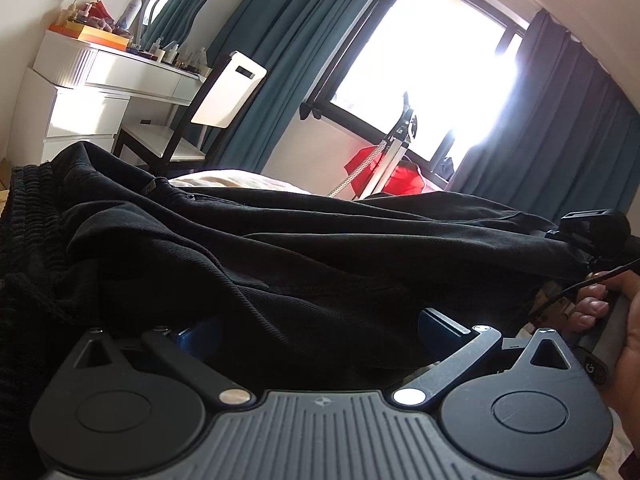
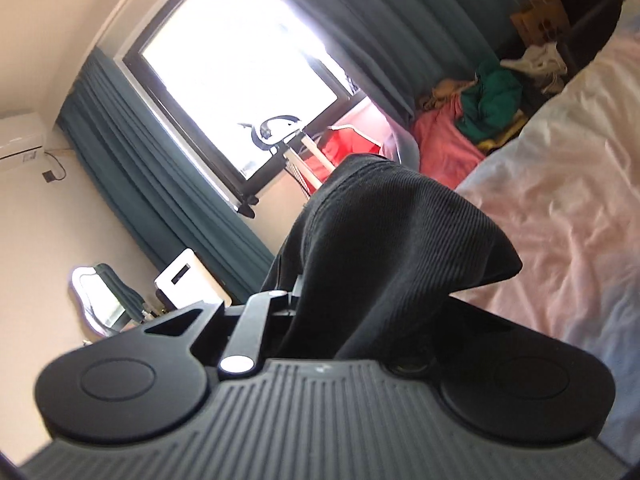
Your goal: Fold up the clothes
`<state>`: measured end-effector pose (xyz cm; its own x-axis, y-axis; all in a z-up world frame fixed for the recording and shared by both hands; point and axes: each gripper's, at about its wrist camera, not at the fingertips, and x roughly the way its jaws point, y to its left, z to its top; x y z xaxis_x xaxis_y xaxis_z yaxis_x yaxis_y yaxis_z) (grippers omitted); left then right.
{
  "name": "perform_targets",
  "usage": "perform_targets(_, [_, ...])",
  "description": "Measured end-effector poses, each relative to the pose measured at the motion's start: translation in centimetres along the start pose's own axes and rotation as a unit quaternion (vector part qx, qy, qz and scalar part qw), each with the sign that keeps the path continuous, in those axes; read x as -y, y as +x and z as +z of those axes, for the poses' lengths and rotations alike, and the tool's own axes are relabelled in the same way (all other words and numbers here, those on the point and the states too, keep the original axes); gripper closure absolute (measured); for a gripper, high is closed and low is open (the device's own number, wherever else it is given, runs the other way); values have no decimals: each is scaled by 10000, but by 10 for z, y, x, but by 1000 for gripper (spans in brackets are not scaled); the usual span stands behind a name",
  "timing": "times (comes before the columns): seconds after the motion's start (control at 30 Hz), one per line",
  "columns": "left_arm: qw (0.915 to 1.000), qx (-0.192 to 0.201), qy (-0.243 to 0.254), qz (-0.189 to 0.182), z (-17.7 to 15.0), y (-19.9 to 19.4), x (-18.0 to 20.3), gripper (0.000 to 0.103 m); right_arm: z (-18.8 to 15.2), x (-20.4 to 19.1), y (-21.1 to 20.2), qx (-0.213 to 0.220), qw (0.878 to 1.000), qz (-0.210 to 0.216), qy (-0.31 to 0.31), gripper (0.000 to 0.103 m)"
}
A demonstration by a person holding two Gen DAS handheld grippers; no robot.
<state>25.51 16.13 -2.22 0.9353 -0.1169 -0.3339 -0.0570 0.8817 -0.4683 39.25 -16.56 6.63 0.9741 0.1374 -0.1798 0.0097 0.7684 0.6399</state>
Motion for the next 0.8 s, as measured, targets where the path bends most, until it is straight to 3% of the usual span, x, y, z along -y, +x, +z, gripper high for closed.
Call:
perform_targets(0.17, [9986, 3, 43, -520, -4, -17, 12, 1, 44, 7, -76, 1035, 9896, -613, -788, 91])
perform_targets(0.27, [9980, -155, 41, -614, -12, -17, 19, 1, 63, 29, -106, 1286, 9815, -925, -1078, 92])
perform_targets(0.37, [9979, -310, 175, -539, -20, -11, 24, 1, 63, 75, -108, 888, 9814, -1353, -1033, 92])
perform_targets(0.47, [9976, -407, 387, -412, -29, -5, 31, 1, 45, 141, -105, 188, 9837, -1746, -391, 91])
perform_targets(0.57, [9968, -462, 578, -287, -38, 1, 39, 0, 21, 188, -110, -257, 9824, -1847, 139, 91])
perform_targets(0.8, [9950, -555, 834, -23, -49, 9, 61, 0, 6, 200, -135, -438, 9871, -1441, 544, 91])
